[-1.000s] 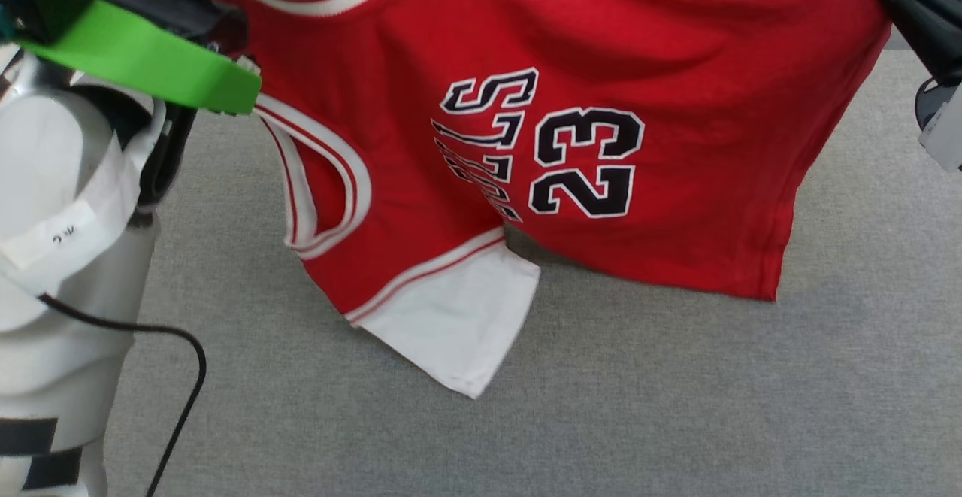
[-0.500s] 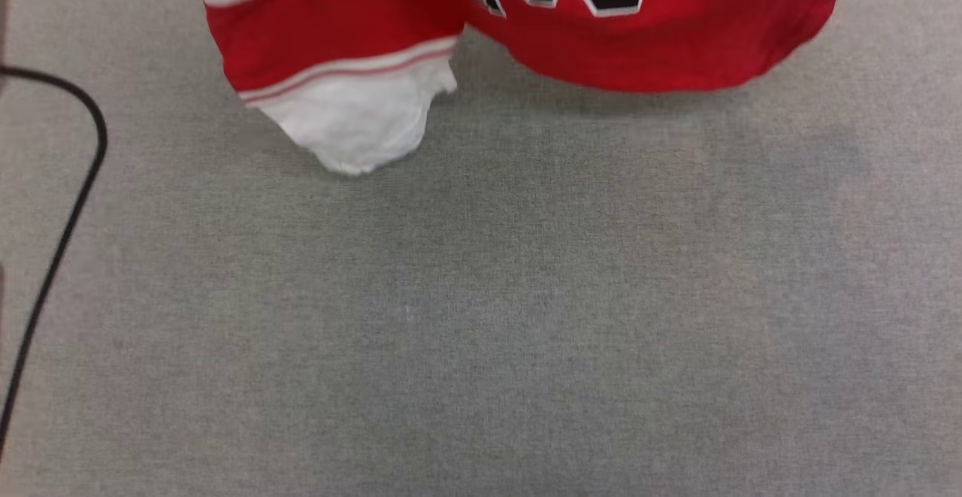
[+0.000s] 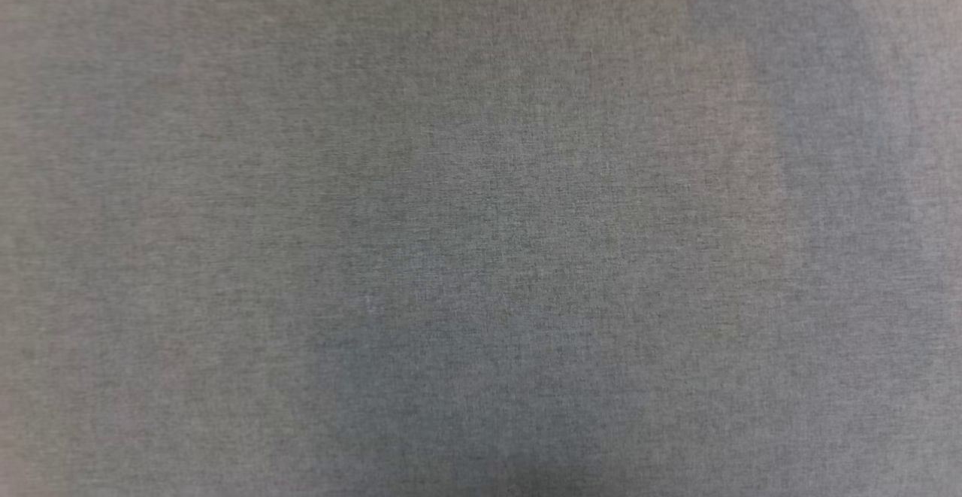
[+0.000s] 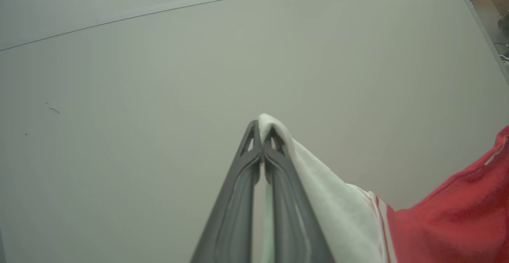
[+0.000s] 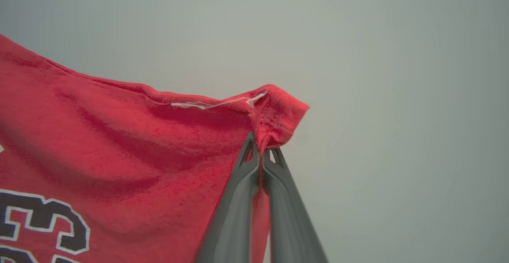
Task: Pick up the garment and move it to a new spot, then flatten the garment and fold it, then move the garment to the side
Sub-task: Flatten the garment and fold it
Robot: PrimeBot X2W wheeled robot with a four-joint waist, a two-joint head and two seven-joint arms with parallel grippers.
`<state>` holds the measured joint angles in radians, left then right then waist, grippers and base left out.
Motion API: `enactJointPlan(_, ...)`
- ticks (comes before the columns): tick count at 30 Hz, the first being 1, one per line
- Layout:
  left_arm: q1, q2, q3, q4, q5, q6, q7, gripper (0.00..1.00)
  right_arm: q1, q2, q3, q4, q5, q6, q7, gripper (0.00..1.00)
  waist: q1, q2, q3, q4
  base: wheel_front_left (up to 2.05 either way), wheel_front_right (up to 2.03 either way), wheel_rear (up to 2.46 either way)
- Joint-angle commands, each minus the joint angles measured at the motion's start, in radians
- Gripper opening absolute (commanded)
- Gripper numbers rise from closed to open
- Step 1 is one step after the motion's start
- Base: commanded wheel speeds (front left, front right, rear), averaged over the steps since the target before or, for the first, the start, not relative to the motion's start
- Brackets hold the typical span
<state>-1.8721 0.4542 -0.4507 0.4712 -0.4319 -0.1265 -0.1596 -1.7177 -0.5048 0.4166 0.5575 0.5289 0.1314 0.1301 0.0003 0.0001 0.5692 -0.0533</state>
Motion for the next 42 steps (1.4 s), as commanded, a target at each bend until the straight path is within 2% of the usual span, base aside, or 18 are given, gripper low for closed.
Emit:
enactJointPlan(1, -0.025, 0.017, 0.001, 0.001, 0.001, 0.003, 0.008, 0.00, -0.031, 0.010, 0.010, 0.025, -0.007, -0.001, -0.023, 0.00, -0.0003, -0.0001, 0.044, -0.025, 0.00, 0.00, 0.00)
enactJointPlan(9, 0.007, 0.043, -0.021, 0.012, -0.024, 0.000, 0.014, 0.00, -0.106, 0.036, 0.106, 0.165, 0.009, -0.001, -0.090, 0.00, -0.0003, -0.0001, 0.114, -0.017, 0.00, 0.00, 0.00)
enactJointPlan(13, 0.075, 0.051, -0.028, 0.031, -0.052, -0.001, -0.011, 0.00, -0.079, 0.045, 0.174, 0.215, 0.034, -0.001, -0.121, 0.00, -0.0003, -0.0001, 0.126, -0.013, 0.00, 0.00, 0.00)
enactJointPlan(18, 0.223, 0.075, -0.050, 0.034, -0.118, -0.003, -0.047, 0.00, 0.016, 0.048, 0.268, 0.267, 0.121, -0.001, -0.193, 0.00, -0.0003, -0.0001, 0.121, -0.004, 0.00, 0.00, 0.00)
enactJointPlan(24, 0.358, 0.078, -0.088, 0.032, -0.132, -0.004, -0.066, 0.00, 0.140, 0.024, 0.356, 0.245, 0.195, -0.001, -0.247, 0.00, -0.0003, -0.0001, 0.082, 0.004, 0.00, 0.00, 0.00)
enactJointPlan(32, 0.653, 0.080, -0.081, -0.032, -0.181, 0.021, -0.095, 0.00, 0.332, -0.035, 0.472, 0.177, 0.302, -0.001, -0.285, 0.00, -0.0003, -0.0001, -0.024, 0.028, 0.00, 0.00, 0.00)
enactJointPlan(42, 1.121, 0.144, -0.027, -0.178, -0.201, 0.081, -0.102, 0.00, 0.618, -0.100, 0.592, 0.053, 0.416, -0.001, -0.329, 0.00, -0.0003, -0.0001, -0.204, 0.023, 0.00, 0.00, 0.00)
